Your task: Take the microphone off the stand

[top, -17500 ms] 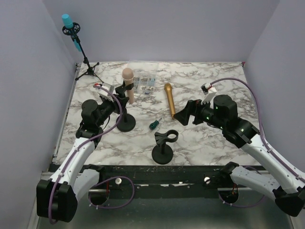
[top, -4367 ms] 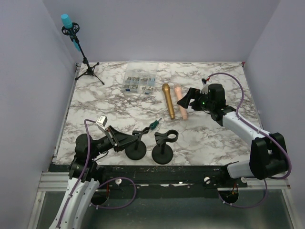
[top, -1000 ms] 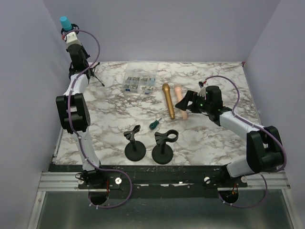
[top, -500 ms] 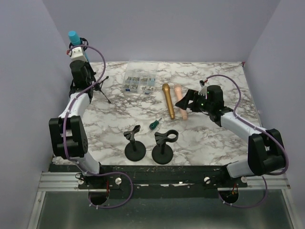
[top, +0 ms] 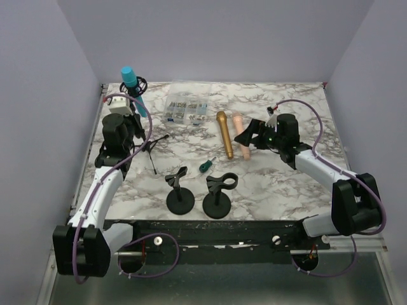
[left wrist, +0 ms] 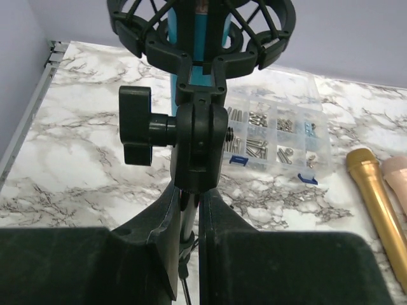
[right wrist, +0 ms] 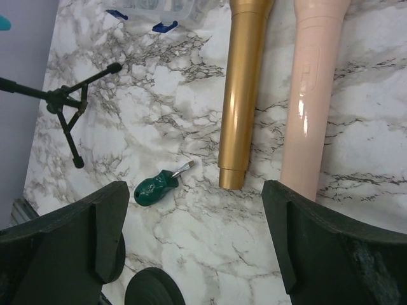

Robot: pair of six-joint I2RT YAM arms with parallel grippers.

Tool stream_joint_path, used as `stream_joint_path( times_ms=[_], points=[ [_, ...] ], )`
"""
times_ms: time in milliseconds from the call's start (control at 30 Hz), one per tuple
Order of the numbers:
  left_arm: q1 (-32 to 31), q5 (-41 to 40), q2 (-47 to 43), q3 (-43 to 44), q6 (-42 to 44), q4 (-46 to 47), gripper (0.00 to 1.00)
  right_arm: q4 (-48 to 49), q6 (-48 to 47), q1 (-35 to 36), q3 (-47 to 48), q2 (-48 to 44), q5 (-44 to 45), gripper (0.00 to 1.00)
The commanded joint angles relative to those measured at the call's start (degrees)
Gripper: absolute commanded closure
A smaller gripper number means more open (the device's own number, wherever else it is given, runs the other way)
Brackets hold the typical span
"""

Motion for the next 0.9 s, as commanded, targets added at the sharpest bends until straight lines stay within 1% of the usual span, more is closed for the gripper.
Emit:
stream_joint_path(
  times_ms=[0, 133, 267, 300, 467, 533, 700, 733, 767, 800, 867],
  points=[
    [-0.6, 6.5, -6.0, -3.6, -3.9, -5.9, 1.0, 0.5, -1.0, -0.3, -1.0, -1.8, 1.5, 0.06],
    [-0.8, 8.4, -8.9, -4.8, -1.6, -8.4, 1.0, 0.4, -1.3, -0.3, -1.0, -2.4, 1.7, 0.06],
    [-0.8, 10.5, -10.3, -4.7, -1.2, -11.5, 1.0, 0.8, -1.5, -0.3, -1.4, -2.7, 1.5, 0.06],
    [-0.8, 10.5, -10.5, -4.8, -1.4, -12.0, 0.99, 0.8, -1.6, -0.3, -1.4, -2.7, 1.2, 0.06],
    [-0.8, 11.0, -11.8, -3.5, -3.0, -15.2, 0.59, 1.4, -1.8, -0.2, -1.8, -2.9, 0.8, 0.06],
    [-0.8, 11.2, -13.2, -3.2, -3.9, -16.1, 0.49, 1.5, -1.8, -0.2, -1.8, -2.7, 0.6, 0.06],
    [-0.9, 11.7, -18.3, -0.8, -5.1, -20.7, 0.26, 1.3, -2.2, -0.2, -1.9, -2.8, 1.6, 0.06],
    [-0.8, 11.4, -19.3, 0.0, -5.2, -21.8, 0.2, 1.3, -2.3, -0.2, -1.8, -2.6, 1.4, 0.06],
    [-0.8, 10.9, -20.6, 0.7, -5.4, -22.7, 0.1, 1.3, -2.3, -0.2, -1.7, -2.7, 1.3, 0.06],
    [-0.9, 10.0, -21.4, 1.6, -5.7, -23.5, 0.02, 1.4, -2.4, -0.2, -1.7, -2.7, 1.6, 0.06],
    [-0.8, 8.3, -22.3, 4.0, -5.7, -24.4, 0.01, 1.2, -2.6, -0.2, -1.8, -2.7, 2.4, 0.05]
  ],
)
